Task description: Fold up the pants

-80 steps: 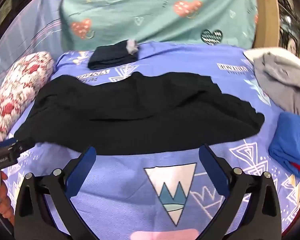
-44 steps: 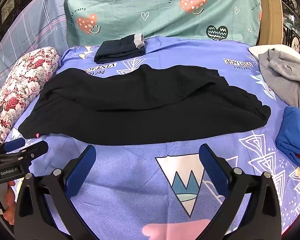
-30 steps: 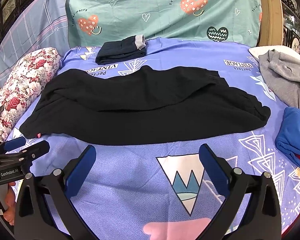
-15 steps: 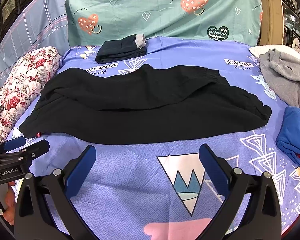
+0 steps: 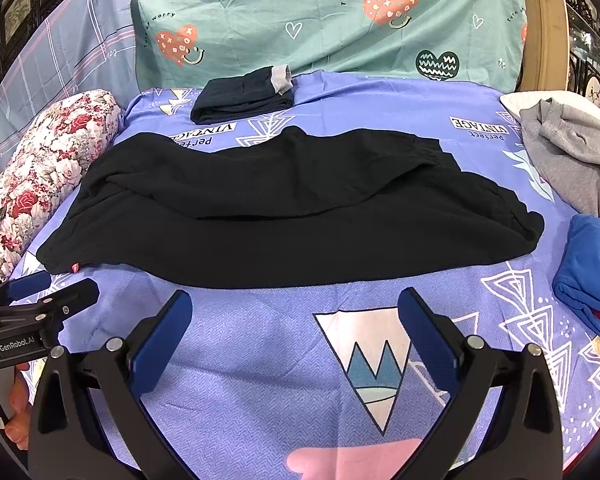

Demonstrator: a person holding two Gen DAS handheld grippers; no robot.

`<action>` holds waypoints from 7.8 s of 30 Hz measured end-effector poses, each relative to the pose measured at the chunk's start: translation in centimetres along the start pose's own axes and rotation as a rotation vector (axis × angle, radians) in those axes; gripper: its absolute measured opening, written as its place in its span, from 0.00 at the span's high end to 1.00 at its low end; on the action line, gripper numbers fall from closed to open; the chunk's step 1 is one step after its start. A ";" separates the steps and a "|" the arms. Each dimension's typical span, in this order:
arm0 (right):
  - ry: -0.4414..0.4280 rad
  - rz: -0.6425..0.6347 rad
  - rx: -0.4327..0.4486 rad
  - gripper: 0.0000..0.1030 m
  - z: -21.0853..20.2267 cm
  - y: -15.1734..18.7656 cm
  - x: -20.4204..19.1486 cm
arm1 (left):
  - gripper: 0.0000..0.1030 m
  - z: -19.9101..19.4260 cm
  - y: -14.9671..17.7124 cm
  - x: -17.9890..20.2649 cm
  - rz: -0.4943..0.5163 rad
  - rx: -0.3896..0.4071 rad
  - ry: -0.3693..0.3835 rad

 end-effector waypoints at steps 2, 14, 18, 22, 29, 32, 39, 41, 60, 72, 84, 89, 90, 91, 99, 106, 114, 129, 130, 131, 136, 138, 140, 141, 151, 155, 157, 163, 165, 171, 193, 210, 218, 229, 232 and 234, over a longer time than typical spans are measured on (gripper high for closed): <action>0.000 0.001 -0.004 0.01 0.1 -0.1 0.1 | 0.02 0.0 0.0 0.0 0.000 0.000 -0.001; -0.003 -0.003 -0.012 0.01 0.3 -0.2 0.4 | 0.02 0.3 -0.1 -0.1 0.002 -0.009 0.000; 0.002 0.021 -0.038 0.01 0.9 0.1 1.6 | 0.02 1.1 0.4 -1.7 -0.036 -0.035 0.009; 0.029 0.073 -0.065 0.01 1.8 0.5 3.6 | 0.02 1.8 1.1 -5.6 -0.124 -0.058 0.012; -0.052 0.216 -0.127 0.01 3.3 0.6 6.6 | 0.02 2.3 2.3 -13.9 -0.341 -0.081 0.033; -0.073 0.269 -0.144 0.01 3.7 0.2 7.5 | 0.02 2.5 2.6 -17.1 -0.417 -0.088 0.041; -0.089 0.272 -0.205 0.01 4.9 0.0 7.4 | 0.02 4.5 4.5 -22.3 -0.603 -0.163 0.087; -0.074 0.261 -0.205 0.01 5.0 -0.1 7.3 | 0.03 5.0 4.5 -22.6 -0.592 -0.175 0.074; 0.148 0.328 -0.179 0.01 5.2 -3.9 14.7 | 0.91 8.6 0.7 -26.2 -0.670 -0.141 0.077; 0.232 0.560 -0.211 0.01 7.9 -6.0 23.7 | 0.91 7.6 -1.0 -25.3 -0.616 -0.093 0.076; 0.251 0.570 -0.191 0.19 10.7 -9.3 24.6 | 0.93 8.1 -1.8 -24.9 -0.594 -0.084 0.049; 0.299 0.506 -0.171 0.65 10.2 -9.5 24.7 | 0.93 8.4 -2.1 -24.7 -0.571 -0.080 0.040; 0.291 0.493 -0.165 0.81 10.0 -9.6 24.7 | 0.93 8.4 -2.1 -24.7 -0.572 -0.082 0.042; 0.295 0.472 -0.158 0.87 9.8 -9.7 24.8 | 0.93 8.4 -2.2 -24.7 -0.575 -0.081 0.043; 0.152 0.491 0.015 0.89 2.4 -12.8 25.4 | 0.95 4.3 -4.0 -25.6 -0.564 0.040 0.006; 0.113 0.452 0.045 0.89 -2.6 -13.1 24.4 | 0.95 -0.1 -3.5 -25.5 -0.539 0.087 -0.008; 0.162 0.493 -0.119 0.88 -1.7 -5.8 27.2 | 0.95 0.0 0.2 -26.6 -0.547 -0.005 -0.027; 0.091 0.277 -0.133 0.39 -0.5 -6.4 19.8 | 0.28 -0.1 1.4 -26.6 -0.476 -0.058 -0.312; 0.024 0.281 -0.189 0.39 1.0 -5.7 18.6 | 0.27 0.2 1.0 -26.0 -0.467 -0.055 -0.283; -0.004 0.284 -0.220 0.39 1.9 -5.2 17.9 | 0.25 0.4 0.6 -25.5 -0.457 -0.051 -0.264; 0.002 0.233 -0.351 0.39 6.3 -3.3 16.2 | 0.23 3.8 -1.7 -20.6 -0.351 -0.064 -0.177; 0.050 0.237 -0.341 0.39 6.5 -3.9 16.7 | 0.22 4.9 -2.7 -18.7 -0.327 -0.062 -0.120; 0.092 0.282 -0.301 0.39 6.2 -5.3 17.9 | 0.17 5.7 -3.7 -16.8 -0.292 -0.059 -0.076; 0.068 0.302 -0.275 0.39 6.0 -6.1 18.4 | 0.16 6.2 -4.4 -15.4 -0.258 -0.053 -0.054; 0.065 0.363 -0.148 0.23 13.5 -16.4 20.3 | 0.14 9.0 -4.0 -10.5 -0.152 -0.131 0.000; 0.113 0.263 -0.174 0.23 18.4 -19.0 19.9 | 0.14 10.4 -3.1 -11.1 -0.193 -0.190 0.004; 0.138 0.264 -0.190 0.23 20.3 -19.5 20.1 | 0.15 11.0 -2.9 -11.6 -0.212 -0.216 0.024; 0.137 0.089 -0.214 0.63 22.1 -19.5 17.5 | 0.14 11.4 -3.1 -10.9 -0.194 -0.225 0.030; 0.069 0.065 -0.224 0.84 21.7 -19.4 16.7 | 0.14 11.5 -3.1 -10.1 -0.180 -0.222 0.037; 0.098 0.074 -0.054 0.86 16.9 -23.3 17.7 | 0.14 11.9 -3.0 -8.1 -0.119 -0.216 0.017; 0.133 0.201 -0.088 0.18 13.7 -17.6 20.7 | 0.10 9.7 -8.9 -19.4 -0.068 -0.100 -0.249; -0.136 0.353 -0.195 0.16 12.4 -12.7 12.7 | 0.13 20.2 -13.4 -32.1 -0.143 -0.272 -0.151; -0.139 0.385 -0.213 0.16 13.9 -12.2 12.7 | 0.36 21.6 -14.3 -32.7 -0.049 -0.275 -0.051; -0.131 0.367 -0.209 0.16 14.7 -11.9 12.6 | 0.71 19.5 -17.0 -31.2 -0.016 -0.177 -0.171; -0.133 0.358 -0.199 0.16 14.5 -11.8 12.5 | 0.71 18.7 -17.9 -32.7 -0.113 -0.135 -0.195; -0.126 0.353 -0.208 0.16 14.7 -11.7 12.4 | 0.70 19.5 -17.6 -32.9 -0.097 -0.151 -0.266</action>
Point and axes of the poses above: each gripper's, at about its wrist camera, not at the fingertips, and z roughly the way its jaws point, x to its right, y to its underside, the point moved 2 cm from there along z, roughly the way its jaws point, and after that the axes turned 9 degrees about z, right-handed, at the moved point
